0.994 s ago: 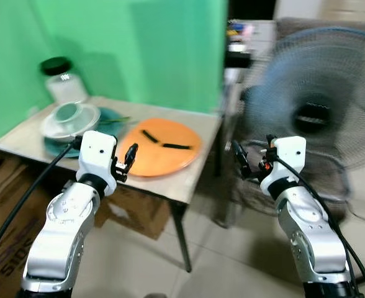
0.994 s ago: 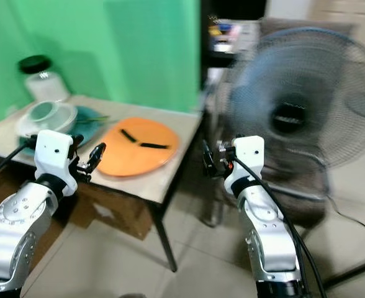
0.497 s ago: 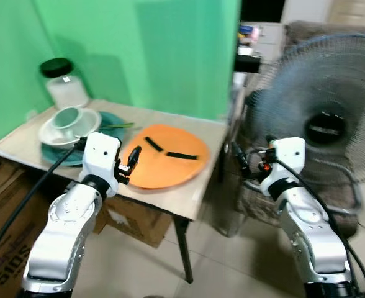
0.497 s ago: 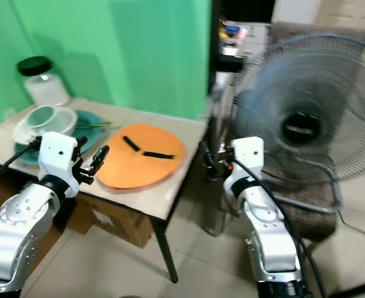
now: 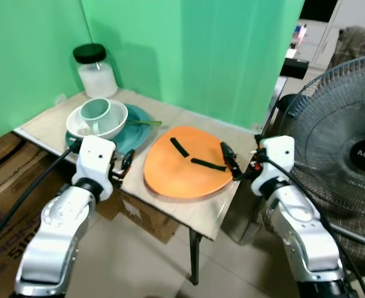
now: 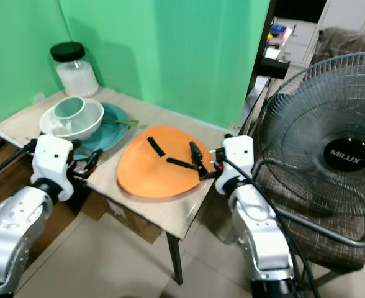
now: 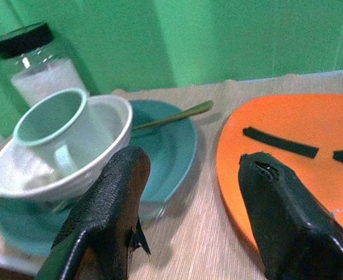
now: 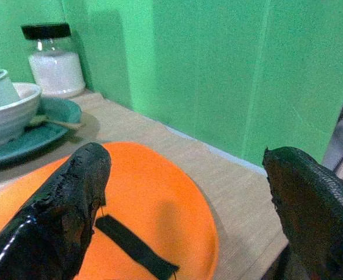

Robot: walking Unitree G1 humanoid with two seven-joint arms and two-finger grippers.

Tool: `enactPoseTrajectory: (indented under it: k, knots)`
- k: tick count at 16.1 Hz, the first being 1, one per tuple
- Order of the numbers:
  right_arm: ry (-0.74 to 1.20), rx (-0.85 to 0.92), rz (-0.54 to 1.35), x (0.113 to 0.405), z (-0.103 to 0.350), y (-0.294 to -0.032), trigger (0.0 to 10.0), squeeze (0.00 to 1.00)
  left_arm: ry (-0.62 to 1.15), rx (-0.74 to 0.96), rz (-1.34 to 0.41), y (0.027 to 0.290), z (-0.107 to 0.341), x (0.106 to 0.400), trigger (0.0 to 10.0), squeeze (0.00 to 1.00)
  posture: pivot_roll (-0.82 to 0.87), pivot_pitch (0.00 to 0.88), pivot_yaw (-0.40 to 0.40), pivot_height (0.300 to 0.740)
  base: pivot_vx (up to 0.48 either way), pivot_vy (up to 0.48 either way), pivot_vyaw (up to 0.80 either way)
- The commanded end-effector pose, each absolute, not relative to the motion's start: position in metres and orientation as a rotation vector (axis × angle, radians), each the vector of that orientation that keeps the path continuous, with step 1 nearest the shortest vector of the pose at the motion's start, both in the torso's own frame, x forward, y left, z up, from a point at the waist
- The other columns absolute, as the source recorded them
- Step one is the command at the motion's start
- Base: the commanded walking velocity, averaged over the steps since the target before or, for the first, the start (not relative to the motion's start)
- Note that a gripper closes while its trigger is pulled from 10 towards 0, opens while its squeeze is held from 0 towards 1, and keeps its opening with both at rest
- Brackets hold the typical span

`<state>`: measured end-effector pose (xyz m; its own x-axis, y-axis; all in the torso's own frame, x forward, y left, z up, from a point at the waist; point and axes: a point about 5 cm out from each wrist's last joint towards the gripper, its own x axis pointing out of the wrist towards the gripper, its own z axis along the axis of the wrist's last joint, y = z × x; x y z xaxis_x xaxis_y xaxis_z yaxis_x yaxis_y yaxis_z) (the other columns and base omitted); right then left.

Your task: Setting the table

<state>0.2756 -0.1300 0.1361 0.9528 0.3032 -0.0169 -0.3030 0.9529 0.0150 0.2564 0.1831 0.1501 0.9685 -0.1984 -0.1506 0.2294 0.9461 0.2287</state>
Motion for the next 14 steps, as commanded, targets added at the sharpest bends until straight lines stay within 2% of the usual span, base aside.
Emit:
enactPoseTrajectory:
  k: [1, 2, 4, 5, 9, 14]
  knots:
    - [0.029, 0.011, 0.281, 0.276, 0.135, -0.137, 10.0, 1.00, 0.127, 0.248, -0.244, 0.180, 0.150, 0.257, 10.0, 0.00, 0.17, 0.000, 0.063, 0.740, 0.274, 0.000, 0.00]
    - [0.034, 0.020, 0.277, 0.276, 0.135, -0.138, 10.0, 1.00, 0.127, 0.249, -0.247, 0.179, 0.150, 0.258, 10.0, 0.00, 0.17, 0.000, 0.064, 0.740, 0.270, 0.000, 0.00]
    - [0.041, 0.027, 0.272, 0.275, 0.134, -0.138, 10.0, 0.89, 0.122, 0.248, -0.252, 0.178, 0.151, 0.259, 10.0, 0.00, 0.16, 0.000, 0.064, 0.740, 0.287, 0.000, 0.00]
    - [0.039, 0.028, 0.274, 0.275, 0.134, -0.138, 10.0, 0.00, 0.120, 0.248, -0.256, 0.177, 0.151, 0.260, 10.0, 0.00, 0.17, 0.000, 0.063, 0.740, 0.292, 0.000, 0.00]
    - [0.031, 0.051, 0.324, 0.273, 0.136, -0.133, 10.0, 0.00, 0.128, 0.256, -0.265, 0.178, 0.150, 0.257, 10.0, 0.00, 0.17, 0.000, 0.059, 0.740, 0.288, 0.000, 0.00]
    - [0.078, 0.102, 0.449, 0.273, 0.134, -0.127, 10.0, 0.00, 0.235, 0.368, -0.368, 0.182, 0.123, 0.255, 10.0, 0.00, 0.17, 0.000, 0.053, 0.740, 0.000, 0.000, 0.00]
